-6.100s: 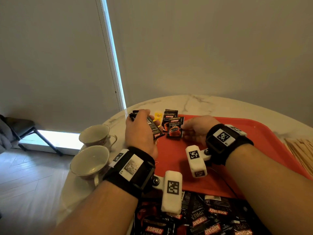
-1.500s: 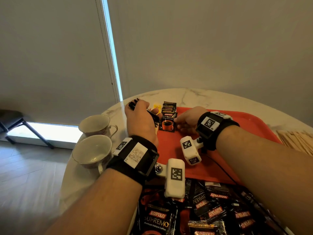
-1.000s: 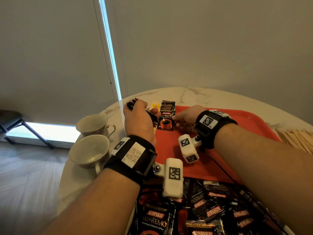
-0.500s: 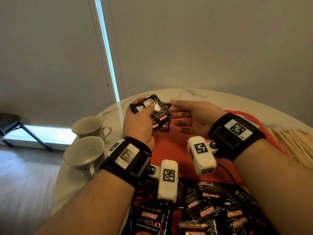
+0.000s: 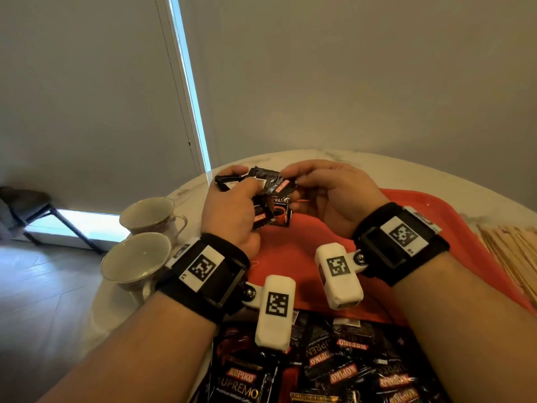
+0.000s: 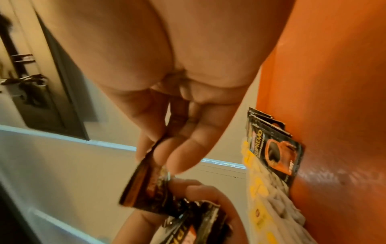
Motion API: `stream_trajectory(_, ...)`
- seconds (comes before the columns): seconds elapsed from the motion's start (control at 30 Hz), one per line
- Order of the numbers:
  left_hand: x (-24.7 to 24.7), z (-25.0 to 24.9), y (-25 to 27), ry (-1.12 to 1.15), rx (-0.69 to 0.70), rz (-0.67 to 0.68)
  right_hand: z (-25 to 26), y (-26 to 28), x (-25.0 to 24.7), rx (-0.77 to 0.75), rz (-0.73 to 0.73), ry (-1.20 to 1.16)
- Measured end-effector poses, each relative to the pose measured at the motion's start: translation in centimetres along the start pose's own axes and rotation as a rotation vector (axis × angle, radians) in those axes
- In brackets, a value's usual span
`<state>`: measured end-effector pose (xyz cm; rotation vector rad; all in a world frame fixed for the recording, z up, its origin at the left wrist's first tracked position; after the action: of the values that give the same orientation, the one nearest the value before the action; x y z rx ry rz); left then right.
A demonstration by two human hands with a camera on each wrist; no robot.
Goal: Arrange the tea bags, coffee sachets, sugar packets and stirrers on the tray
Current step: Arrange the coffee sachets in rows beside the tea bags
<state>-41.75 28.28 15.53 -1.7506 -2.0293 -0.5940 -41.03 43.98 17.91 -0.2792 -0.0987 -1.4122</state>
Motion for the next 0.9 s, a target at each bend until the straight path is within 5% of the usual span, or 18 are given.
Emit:
stream_trajectory(0.13,-0.1,-0.1,0.2,-0.017,-0.013,-0.002,0.7,0.0,0.4,-0.161,0.029,0.199)
stream_trajectory(0.27,-0.1,0.2,-0.1,-0.062,-0.048,0.01,1.2,-0.5,-0.2,-0.265,-0.138,0.362)
stream_trajectory(0.47,-0.1,-0.1,0.1,-0.122,0.058,0.079,1.0,-0.4,-0.7,-0.127,-0.236,0.275)
stream_trajectory(0.73,0.3,0.4,0.4,-0.153,0.009,0.166,0.1,-0.4,-1.2,0.121,-0.283,-0.116)
stream_trajectory(0.9,0.3,0.6,0.3,-0.17,-0.012,0.165,-0.1,-0.5,-1.2,0.022,-0.428,-0.075)
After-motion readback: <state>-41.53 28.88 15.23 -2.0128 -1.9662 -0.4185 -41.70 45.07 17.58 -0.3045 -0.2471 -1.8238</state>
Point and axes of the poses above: each hand's wrist, its own y-axis away from the middle knuckle, its own x-axis out of the palm, z = x × y, the point moved 4 cm from there along -y, towards the middle knuckle, and after that the axes turned 2 degrees about -x, right-handed, at the moved point
